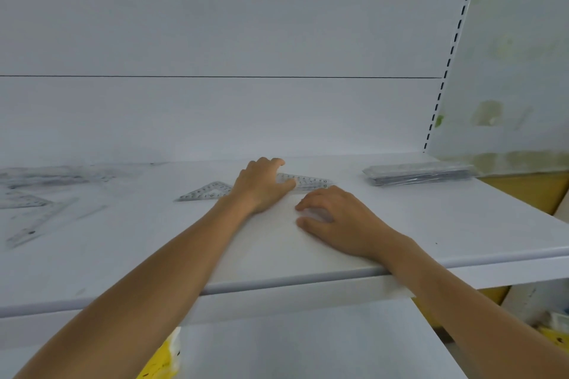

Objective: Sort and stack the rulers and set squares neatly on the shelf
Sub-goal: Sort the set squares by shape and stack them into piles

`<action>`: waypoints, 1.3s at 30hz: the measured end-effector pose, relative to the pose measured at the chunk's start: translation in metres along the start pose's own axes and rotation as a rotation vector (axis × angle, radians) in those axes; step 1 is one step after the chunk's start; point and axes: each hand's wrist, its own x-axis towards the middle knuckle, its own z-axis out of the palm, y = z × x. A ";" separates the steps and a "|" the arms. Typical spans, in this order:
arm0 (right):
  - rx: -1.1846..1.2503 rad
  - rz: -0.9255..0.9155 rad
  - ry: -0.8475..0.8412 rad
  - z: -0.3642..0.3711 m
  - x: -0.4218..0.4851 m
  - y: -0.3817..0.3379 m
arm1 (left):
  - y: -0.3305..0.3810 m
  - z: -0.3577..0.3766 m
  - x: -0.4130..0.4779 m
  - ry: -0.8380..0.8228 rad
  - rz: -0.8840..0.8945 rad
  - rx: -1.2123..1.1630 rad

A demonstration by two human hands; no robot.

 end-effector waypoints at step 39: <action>0.169 -0.108 -0.077 0.188 0.266 -0.375 | -0.454 -0.281 -0.215 0.151 -0.257 0.033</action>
